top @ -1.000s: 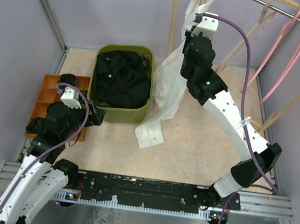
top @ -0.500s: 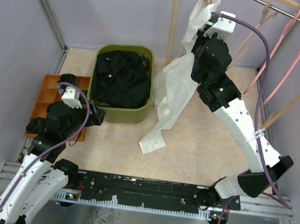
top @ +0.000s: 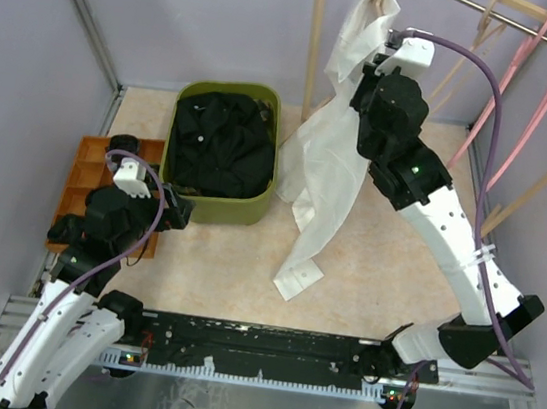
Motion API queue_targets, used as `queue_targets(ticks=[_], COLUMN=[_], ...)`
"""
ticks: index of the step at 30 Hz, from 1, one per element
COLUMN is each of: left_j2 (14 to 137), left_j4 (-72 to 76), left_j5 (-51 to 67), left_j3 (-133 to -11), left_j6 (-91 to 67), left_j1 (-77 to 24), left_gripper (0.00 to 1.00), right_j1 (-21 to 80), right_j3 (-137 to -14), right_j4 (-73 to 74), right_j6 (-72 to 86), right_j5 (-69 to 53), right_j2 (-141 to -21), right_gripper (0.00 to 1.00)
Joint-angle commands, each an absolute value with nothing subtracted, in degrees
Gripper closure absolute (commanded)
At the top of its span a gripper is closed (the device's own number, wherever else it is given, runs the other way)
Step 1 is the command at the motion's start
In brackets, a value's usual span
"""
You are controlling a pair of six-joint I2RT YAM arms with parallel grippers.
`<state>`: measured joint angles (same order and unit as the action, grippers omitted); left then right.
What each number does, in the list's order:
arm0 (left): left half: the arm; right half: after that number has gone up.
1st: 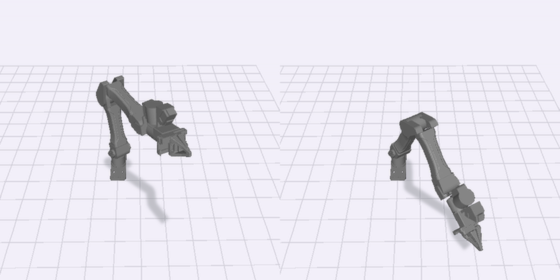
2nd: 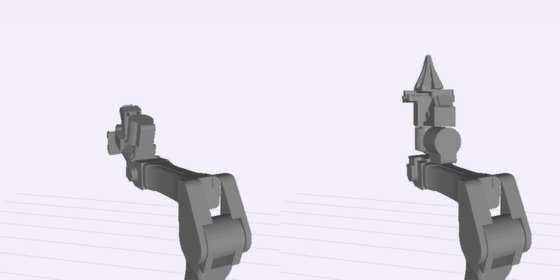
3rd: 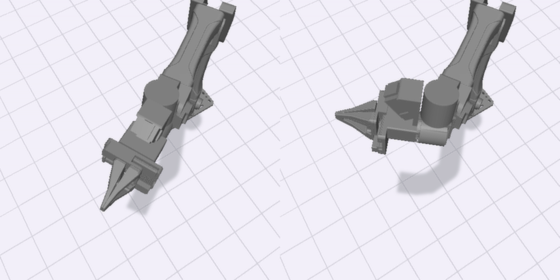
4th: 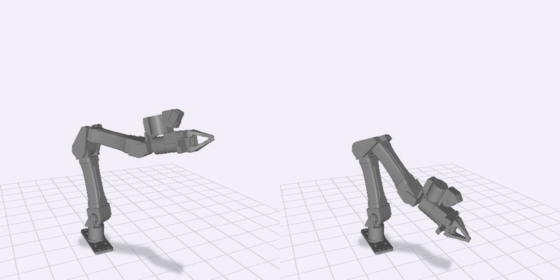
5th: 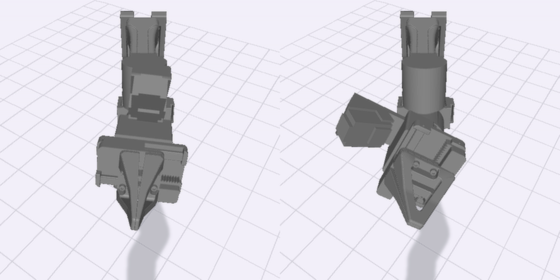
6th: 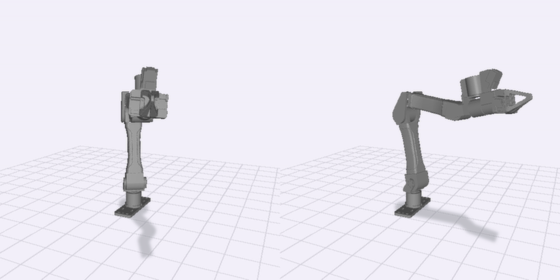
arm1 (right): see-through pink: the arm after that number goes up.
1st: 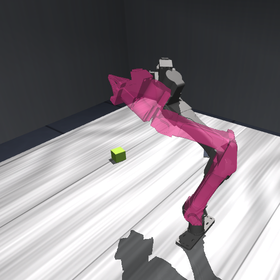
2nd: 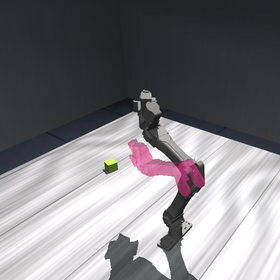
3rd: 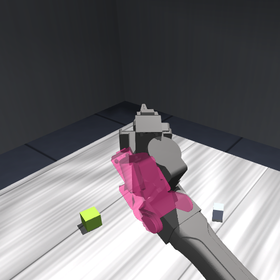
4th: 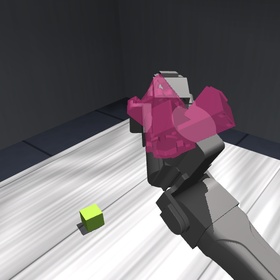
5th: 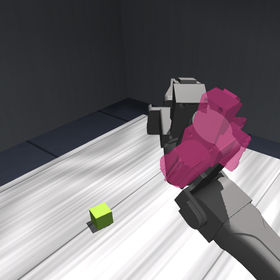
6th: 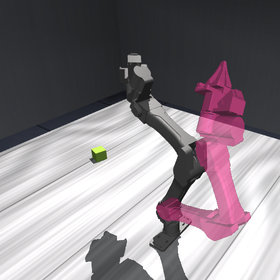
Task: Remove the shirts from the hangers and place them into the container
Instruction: Pick up the hanger from the clothesline.
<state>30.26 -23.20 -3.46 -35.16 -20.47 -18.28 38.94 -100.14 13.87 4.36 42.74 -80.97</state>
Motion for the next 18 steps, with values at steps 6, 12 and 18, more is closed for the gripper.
queue_targets(ticks=[6, 12, 18], left_j2=[30.5, 30.2, 30.4], left_j4=[-22.6, -22.6, -22.5], left_j5=[-2.4, -2.6, -2.3], left_j3=[-35.6, -35.5, -35.5], left_j6=[-19.5, -19.5, -19.5], left_j1=[-18.4, -18.4, -18.4], left_gripper=[0.01, 0.01, 0.01], right_j1=[37.8, 34.8, 31.6], right_j3=[-98.3, -98.8, -101.3], right_j4=[19.3, 23.8, 25.9], right_j6=[9.8, 12.3, 13.1], right_j5=[42.1, 41.6, 37.4], right_j2=[-77.6, -78.8, -81.7], right_gripper=[0.73, 0.6, 0.73])
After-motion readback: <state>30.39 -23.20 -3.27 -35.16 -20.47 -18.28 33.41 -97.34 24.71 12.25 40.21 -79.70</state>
